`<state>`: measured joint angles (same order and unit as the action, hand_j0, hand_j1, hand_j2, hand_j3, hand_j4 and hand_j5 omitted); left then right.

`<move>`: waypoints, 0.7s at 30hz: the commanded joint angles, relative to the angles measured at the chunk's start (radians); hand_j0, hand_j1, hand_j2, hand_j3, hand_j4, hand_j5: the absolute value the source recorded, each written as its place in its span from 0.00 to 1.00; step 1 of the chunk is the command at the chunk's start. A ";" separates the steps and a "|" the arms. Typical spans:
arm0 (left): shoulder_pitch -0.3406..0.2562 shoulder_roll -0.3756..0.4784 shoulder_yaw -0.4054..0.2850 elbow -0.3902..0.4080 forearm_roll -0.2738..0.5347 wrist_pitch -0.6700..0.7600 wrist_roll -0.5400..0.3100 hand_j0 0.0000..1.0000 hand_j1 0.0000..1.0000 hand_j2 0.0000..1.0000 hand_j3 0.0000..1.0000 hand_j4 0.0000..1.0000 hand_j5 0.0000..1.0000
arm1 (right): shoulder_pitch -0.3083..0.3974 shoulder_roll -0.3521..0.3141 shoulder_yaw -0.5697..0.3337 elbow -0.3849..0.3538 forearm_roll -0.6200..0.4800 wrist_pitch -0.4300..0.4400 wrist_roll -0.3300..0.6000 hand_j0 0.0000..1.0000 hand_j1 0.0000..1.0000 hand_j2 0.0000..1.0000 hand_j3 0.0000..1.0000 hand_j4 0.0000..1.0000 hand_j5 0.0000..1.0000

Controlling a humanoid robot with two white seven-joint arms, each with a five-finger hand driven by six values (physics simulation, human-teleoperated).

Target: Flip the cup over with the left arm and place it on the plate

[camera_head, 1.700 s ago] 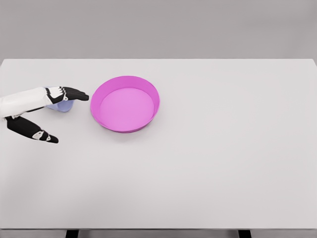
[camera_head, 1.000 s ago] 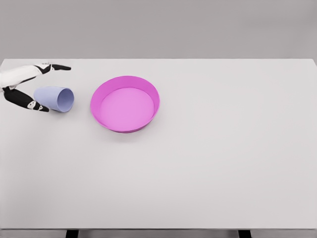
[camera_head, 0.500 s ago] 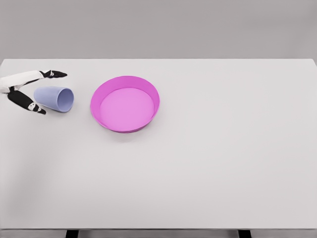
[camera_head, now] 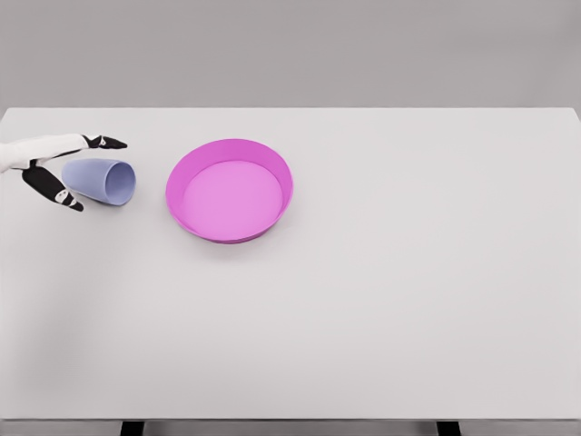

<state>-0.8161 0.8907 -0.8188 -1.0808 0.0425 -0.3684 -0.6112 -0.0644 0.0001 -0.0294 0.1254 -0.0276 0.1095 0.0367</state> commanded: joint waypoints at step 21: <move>-0.012 -0.078 0.001 0.102 -0.049 0.003 0.000 1.00 1.00 1.00 1.00 1.00 1.00 | 0.000 0.000 0.000 0.000 0.000 -0.001 0.000 1.00 1.00 1.00 1.00 1.00 1.00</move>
<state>-0.8283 0.8238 -0.8171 -1.0001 -0.0034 -0.3667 -0.6112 -0.0644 0.0001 -0.0294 0.1254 -0.0273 0.1094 0.0367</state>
